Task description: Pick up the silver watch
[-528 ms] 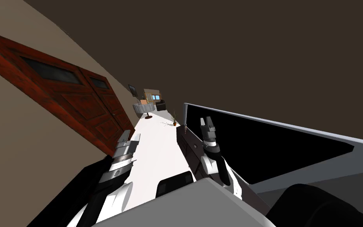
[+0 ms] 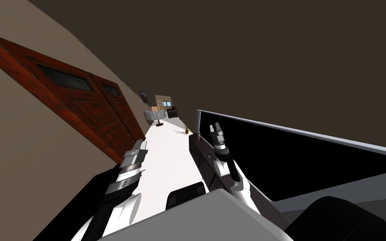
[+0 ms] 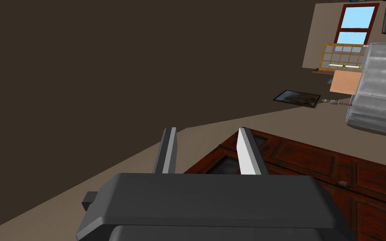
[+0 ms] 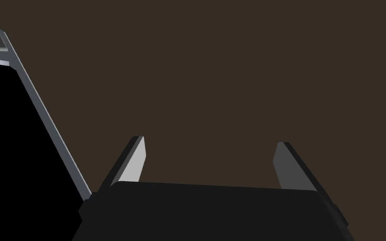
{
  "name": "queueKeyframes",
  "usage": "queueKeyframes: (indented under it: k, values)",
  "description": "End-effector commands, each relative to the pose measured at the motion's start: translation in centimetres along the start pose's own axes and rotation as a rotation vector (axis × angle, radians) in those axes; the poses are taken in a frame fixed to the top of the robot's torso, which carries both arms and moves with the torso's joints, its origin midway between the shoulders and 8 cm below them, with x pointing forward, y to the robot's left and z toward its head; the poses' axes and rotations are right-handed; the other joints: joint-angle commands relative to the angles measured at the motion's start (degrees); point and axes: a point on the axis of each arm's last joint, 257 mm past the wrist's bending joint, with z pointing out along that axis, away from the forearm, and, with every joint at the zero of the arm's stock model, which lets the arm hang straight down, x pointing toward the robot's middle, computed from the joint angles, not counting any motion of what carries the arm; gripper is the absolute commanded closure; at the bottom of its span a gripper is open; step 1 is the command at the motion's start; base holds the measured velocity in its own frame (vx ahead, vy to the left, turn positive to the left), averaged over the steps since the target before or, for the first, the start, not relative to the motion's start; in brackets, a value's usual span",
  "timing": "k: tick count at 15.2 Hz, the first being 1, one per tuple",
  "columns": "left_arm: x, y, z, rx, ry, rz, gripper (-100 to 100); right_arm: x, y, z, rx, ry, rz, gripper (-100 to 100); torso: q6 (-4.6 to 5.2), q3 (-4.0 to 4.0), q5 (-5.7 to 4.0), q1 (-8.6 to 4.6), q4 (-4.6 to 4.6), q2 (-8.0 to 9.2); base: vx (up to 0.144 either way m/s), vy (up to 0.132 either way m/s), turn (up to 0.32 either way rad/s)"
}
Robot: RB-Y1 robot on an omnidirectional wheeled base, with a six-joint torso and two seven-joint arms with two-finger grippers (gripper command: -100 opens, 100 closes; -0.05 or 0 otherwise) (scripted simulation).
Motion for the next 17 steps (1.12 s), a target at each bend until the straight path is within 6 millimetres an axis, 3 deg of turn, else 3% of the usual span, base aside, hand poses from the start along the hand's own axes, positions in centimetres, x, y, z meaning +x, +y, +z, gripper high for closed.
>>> queueKeyframes:
  k: [1,10,13,14,17]
  values:
    - [0.0,0.0,0.0,0.000,0.000,0.000,0,-0.3,-2.0,0.3,0.040,0.002,0.039,-100,0.00,0.00,0.00,0.00,0.00,0.00,0.039,0.034,0.028]
    - [0.0,0.0,0.0,0.000,0.000,0.000,0,-2.3,-10.7,1.7,0.217,-0.040,0.211,-100,0.01,0.04,-0.01,-0.07,0.02,0.08,0.026,0.027,0.025]
    - [0.0,0.0,0.0,0.000,0.000,0.000,0,-2.9,-13.6,1.3,0.284,-0.060,0.252,-100,0.00,0.05,-0.02,-0.08,0.02,0.09,0.018,0.020,0.014]
    - [0.0,0.0,0.0,0.000,0.000,0.000,0,-2.9,-13.6,1.3,0.284,-0.060,0.252,-100,0.01,0.06,-0.02,-0.08,0.02,0.10,0.015,0.017,0.003]
    - [0.0,0.0,0.0,0.000,0.000,0.000,0,-4.0,-17.2,1.5,0.360,-0.104,0.345,-100,0.01,0.06,-0.02,-0.09,0.02,0.11,0.016,0.018,0.007]
